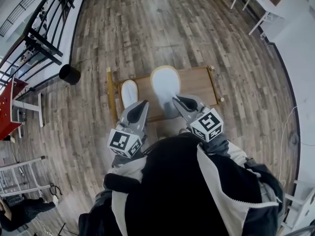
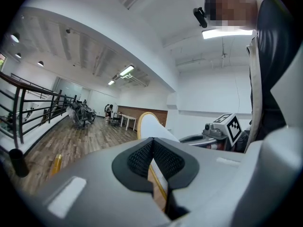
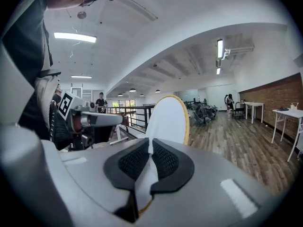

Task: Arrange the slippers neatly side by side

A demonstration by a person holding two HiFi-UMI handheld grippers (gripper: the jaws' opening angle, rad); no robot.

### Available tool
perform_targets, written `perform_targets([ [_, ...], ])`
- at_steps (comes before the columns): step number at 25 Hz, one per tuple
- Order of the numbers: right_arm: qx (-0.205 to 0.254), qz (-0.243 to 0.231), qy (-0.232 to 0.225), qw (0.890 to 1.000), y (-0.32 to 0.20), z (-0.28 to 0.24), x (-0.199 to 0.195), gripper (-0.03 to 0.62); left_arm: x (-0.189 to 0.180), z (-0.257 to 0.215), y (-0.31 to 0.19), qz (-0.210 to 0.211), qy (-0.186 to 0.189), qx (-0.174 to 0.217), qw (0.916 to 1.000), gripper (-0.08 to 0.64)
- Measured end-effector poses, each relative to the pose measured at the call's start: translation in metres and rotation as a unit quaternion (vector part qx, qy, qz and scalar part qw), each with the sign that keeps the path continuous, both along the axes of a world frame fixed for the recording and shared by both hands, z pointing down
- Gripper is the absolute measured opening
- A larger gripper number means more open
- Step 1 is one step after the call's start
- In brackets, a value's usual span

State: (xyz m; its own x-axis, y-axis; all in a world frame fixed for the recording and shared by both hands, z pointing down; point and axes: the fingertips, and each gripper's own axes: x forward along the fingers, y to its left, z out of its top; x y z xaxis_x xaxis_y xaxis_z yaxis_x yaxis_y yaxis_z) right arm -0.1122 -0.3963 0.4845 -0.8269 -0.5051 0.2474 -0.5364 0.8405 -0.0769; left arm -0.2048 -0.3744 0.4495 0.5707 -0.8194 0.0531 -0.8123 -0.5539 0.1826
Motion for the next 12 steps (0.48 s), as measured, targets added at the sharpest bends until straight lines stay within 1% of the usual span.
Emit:
perform_targets([
  [4,-0.049,-0.029,0.007,0.998,-0.008,0.032,-0.027,0.026,-0.012,0.004,0.008,-0.021,0.001,-0.010,0.9997,0.012],
  [7,-0.089,-0.041,0.014,0.995,-0.017,0.072,-0.046,0.026,-0.020,0.010,0.017,-0.035,-0.001,-0.018,0.9992,0.012],
  [9,-0.127,-0.043,0.018,0.991,-0.028,0.106,-0.061,0.025,-0.030,0.012,0.021,-0.047,-0.002,-0.019,0.9987,0.012],
  [12,-0.197,-0.023,0.030,0.980,-0.049,0.161,-0.079,0.025,-0.040,0.011,0.026,-0.063,-0.005,-0.023,0.9978,0.012],
])
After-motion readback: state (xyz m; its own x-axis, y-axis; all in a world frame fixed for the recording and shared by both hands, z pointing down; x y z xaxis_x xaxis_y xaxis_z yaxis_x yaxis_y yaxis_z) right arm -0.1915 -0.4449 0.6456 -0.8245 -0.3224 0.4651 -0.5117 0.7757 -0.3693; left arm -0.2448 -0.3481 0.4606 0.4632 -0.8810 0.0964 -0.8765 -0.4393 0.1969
